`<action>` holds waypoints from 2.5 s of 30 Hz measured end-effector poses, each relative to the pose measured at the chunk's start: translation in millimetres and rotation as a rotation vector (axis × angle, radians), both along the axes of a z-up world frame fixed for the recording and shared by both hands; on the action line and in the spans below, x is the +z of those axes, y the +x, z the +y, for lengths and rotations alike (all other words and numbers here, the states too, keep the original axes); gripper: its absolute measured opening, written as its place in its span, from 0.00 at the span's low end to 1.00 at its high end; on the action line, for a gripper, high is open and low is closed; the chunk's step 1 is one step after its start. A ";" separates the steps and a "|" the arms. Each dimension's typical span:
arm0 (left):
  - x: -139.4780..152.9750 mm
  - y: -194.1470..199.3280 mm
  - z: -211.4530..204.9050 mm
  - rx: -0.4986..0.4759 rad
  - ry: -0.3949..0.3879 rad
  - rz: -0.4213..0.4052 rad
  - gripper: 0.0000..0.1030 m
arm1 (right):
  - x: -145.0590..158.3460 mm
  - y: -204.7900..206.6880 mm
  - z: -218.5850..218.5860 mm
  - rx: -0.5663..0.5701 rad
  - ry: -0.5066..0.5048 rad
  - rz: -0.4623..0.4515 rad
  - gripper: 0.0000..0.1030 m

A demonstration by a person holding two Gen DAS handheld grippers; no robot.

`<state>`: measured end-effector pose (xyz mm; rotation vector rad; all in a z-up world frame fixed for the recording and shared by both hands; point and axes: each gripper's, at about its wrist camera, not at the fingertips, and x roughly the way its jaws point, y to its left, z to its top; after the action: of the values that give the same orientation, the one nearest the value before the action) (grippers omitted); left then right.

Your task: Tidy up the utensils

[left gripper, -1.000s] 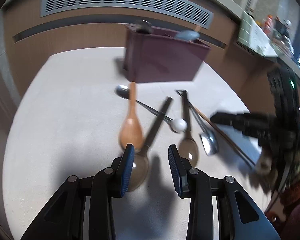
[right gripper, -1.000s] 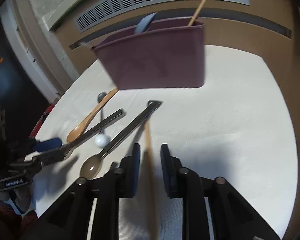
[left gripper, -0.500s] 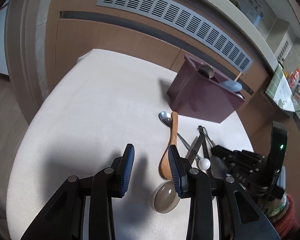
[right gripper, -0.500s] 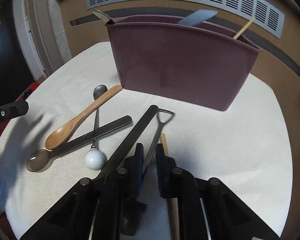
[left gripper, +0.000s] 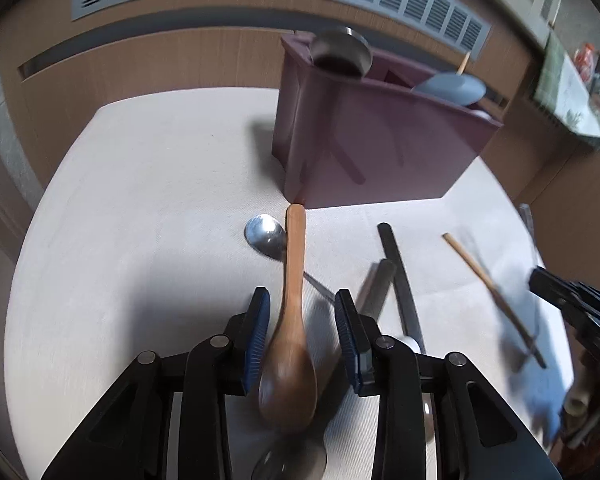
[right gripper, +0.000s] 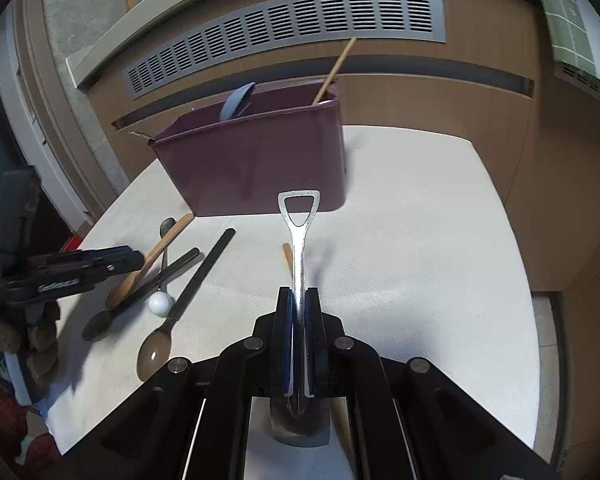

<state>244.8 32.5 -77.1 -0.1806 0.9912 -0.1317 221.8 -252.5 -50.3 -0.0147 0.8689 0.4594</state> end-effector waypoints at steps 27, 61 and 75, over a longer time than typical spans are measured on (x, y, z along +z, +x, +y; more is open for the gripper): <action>74.8 -61.7 19.4 0.000 -0.107 -0.243 0.08 | 22.5 -21.9 -7.5 0.009 0.073 -0.087 0.04; 3.9 2.5 14.7 0.191 0.035 -0.106 0.27 | -1.1 -14.1 -23.1 -0.083 0.031 0.016 0.21; -17.2 -27.7 39.1 0.134 0.200 -0.086 0.29 | -30.8 32.8 4.8 -0.174 -0.048 0.137 0.43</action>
<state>217.1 71.6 -94.3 -0.0574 0.8976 0.0811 254.6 -247.8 -81.0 0.0488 1.0067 0.2784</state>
